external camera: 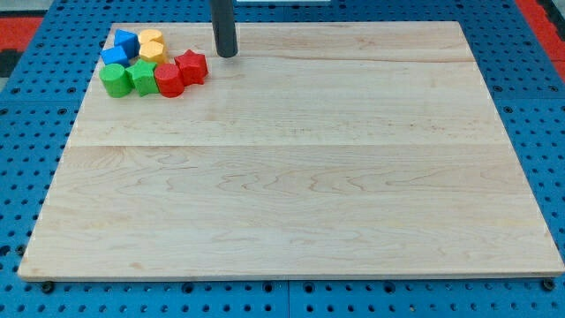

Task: Separate yellow heart from group of blocks

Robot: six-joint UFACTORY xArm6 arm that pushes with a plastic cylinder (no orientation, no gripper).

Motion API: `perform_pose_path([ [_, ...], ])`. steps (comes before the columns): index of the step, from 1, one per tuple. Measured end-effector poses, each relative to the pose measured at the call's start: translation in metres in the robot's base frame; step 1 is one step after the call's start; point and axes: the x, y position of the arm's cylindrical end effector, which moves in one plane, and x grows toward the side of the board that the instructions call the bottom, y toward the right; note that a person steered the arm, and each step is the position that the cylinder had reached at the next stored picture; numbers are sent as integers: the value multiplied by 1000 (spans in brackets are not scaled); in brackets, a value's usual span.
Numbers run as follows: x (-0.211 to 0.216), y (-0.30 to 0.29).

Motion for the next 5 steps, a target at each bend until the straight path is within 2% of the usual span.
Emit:
perform_pose_path([
  [1,-3,0],
  [2,-17,23],
  [3,11,71],
  [4,79,90],
  [5,143,49],
])
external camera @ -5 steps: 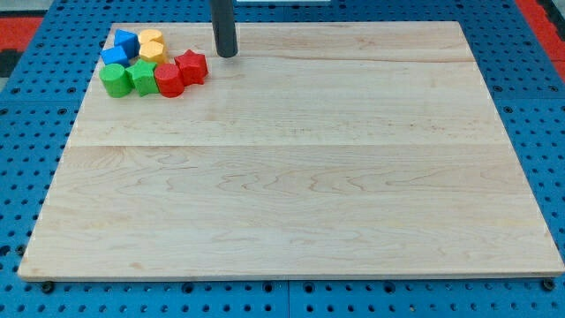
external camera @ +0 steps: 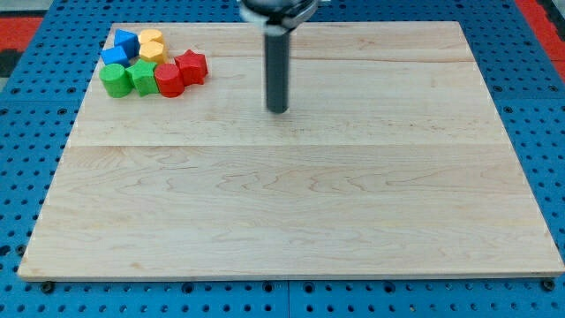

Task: Separate yellow heart from group of blocks

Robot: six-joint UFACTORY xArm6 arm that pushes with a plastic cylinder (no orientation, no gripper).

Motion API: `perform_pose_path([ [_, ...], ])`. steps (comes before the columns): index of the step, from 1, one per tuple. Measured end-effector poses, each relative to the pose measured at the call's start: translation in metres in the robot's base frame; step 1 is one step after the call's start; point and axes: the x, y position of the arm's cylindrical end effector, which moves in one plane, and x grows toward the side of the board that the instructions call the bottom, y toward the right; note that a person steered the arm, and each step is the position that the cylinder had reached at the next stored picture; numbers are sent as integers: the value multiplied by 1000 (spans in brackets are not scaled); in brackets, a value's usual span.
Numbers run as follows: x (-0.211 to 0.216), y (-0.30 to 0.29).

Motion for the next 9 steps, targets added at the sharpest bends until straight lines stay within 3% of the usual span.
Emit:
perform_pose_path([
  [1,18,-83],
  [5,39,-94],
  [6,63,-175],
  [7,65,-221],
  [8,35,-266],
  [9,-28,-265],
])
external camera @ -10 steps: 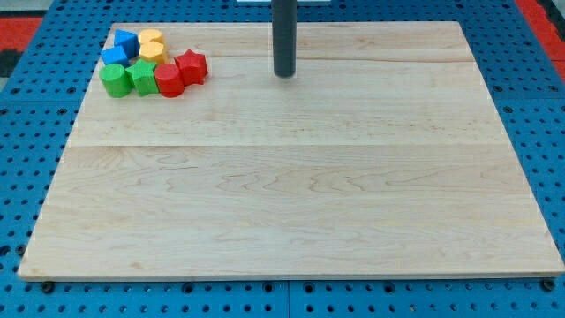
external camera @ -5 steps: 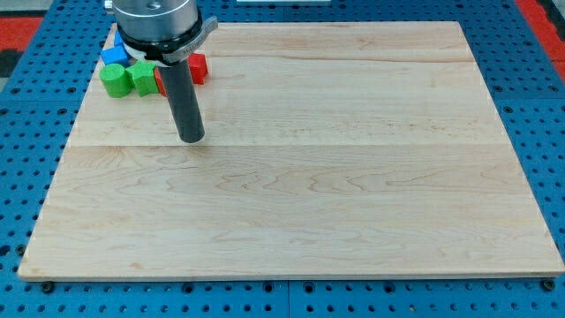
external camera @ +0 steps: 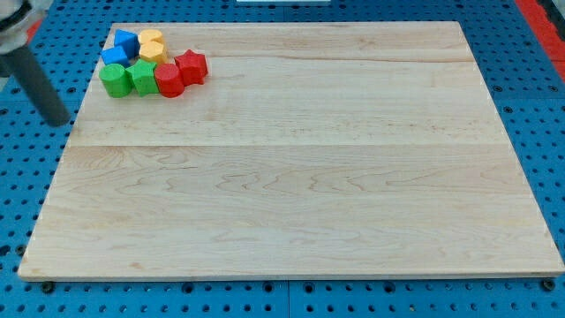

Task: Separate yellow heart from group of blocks

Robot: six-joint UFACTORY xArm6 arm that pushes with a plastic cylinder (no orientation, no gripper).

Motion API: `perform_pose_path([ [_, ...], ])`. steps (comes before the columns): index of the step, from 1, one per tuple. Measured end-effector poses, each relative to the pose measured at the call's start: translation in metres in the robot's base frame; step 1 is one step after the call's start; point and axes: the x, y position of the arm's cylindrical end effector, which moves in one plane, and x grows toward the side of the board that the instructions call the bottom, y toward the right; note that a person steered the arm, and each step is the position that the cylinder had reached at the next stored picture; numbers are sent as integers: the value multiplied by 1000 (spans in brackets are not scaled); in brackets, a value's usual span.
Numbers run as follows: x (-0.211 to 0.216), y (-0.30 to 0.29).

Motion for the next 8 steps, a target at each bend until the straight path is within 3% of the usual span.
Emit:
perform_pose_path([
  [1,-69,20],
  [3,-104,-1],
  [4,-144,4],
  [7,-129,188],
  [8,-130,125],
])
